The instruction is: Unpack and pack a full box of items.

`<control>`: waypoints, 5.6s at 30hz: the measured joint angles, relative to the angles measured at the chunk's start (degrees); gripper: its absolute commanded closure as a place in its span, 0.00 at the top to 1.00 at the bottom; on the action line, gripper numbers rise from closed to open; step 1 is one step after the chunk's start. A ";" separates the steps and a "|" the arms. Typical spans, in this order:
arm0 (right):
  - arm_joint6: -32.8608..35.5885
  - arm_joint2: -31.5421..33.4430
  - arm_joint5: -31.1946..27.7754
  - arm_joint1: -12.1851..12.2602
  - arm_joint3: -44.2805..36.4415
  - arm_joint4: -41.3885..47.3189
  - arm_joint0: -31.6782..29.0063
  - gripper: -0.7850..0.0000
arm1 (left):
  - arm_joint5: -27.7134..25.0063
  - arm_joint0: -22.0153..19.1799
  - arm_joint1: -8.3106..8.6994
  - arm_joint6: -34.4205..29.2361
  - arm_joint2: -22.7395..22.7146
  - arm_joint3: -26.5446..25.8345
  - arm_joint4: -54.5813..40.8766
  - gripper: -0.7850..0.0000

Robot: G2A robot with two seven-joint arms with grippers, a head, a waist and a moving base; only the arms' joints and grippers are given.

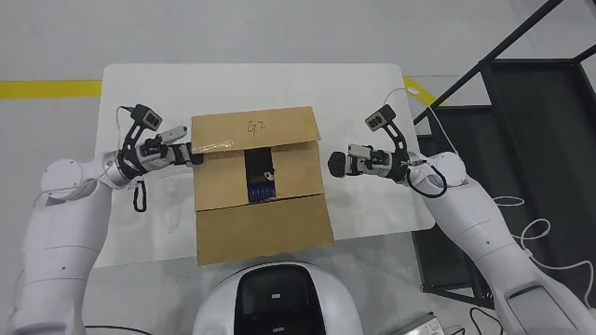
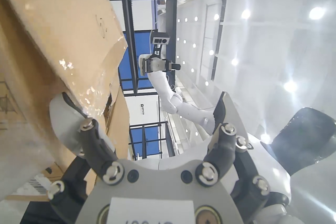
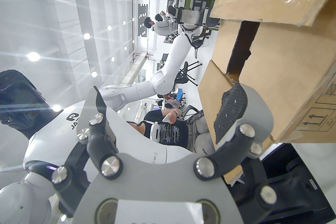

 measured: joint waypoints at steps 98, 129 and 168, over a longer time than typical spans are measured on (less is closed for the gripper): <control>-19.48 -6.26 12.48 -1.66 -13.05 -26.79 5.17 1.00 | -9.97 -27.23 0.16 3.27 5.44 41.15 -2.17 1.00; -19.11 -14.46 18.74 -4.79 -12.97 -23.96 5.98 1.00 | 0.24 -11.20 10.02 -6.44 13.00 16.87 -10.13 1.00; -20.49 -5.68 23.51 -3.11 -21.83 -32.54 -0.04 1.00 | -10.80 -18.27 -0.68 7.40 26.37 23.25 -8.14 1.00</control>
